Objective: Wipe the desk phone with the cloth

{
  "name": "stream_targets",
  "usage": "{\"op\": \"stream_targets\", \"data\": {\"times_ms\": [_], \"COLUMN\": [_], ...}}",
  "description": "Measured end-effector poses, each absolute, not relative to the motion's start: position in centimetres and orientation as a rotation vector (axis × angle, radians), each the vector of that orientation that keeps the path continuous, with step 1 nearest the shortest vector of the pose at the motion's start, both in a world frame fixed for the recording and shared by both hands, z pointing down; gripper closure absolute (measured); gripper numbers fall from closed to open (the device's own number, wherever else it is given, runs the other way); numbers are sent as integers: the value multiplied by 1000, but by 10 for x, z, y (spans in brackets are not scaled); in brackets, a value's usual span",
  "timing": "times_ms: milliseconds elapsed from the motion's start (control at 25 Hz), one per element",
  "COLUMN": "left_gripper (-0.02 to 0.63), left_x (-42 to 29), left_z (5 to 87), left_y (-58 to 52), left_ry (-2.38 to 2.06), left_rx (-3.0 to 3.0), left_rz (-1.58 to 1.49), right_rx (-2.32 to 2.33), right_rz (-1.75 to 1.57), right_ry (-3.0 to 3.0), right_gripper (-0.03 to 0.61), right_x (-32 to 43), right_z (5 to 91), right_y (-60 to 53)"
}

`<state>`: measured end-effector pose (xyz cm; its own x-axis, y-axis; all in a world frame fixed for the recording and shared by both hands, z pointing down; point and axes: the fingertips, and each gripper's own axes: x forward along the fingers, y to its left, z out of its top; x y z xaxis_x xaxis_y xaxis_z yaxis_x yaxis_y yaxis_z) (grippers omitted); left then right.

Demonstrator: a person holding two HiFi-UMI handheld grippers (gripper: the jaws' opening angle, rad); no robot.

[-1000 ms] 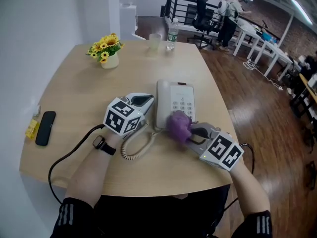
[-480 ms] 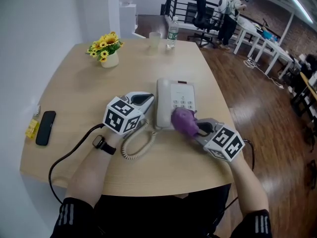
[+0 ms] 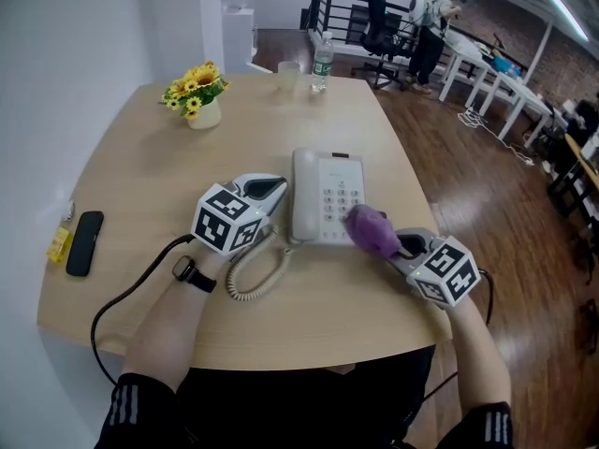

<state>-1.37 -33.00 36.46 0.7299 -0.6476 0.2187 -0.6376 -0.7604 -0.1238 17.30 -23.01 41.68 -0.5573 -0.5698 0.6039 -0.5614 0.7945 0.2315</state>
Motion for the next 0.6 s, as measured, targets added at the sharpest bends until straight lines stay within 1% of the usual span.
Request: {"op": "stream_targets", "data": {"times_ms": [200, 320, 480, 600], "left_gripper": [620, 620, 620, 620], "left_x": [-14, -14, -15, -14], "left_z": [365, 365, 364, 365], "left_y": [-330, -330, -330, -330], "left_ry": [1070, 1069, 1076, 1074], "left_rx": [-2890, -2890, -2886, -2887], "left_rz": [-385, -387, -386, -384], "right_rx": [896, 951, 1060, 1177], "right_rz": [-24, -25, -24, -33], "right_ry": [-2271, -2334, -2471, -2504], "right_gripper": [494, 494, 494, 494], "right_x": [192, 197, 194, 202], "right_z": [408, 389, 356, 348], "right_y": [-231, -238, -262, -286]}}
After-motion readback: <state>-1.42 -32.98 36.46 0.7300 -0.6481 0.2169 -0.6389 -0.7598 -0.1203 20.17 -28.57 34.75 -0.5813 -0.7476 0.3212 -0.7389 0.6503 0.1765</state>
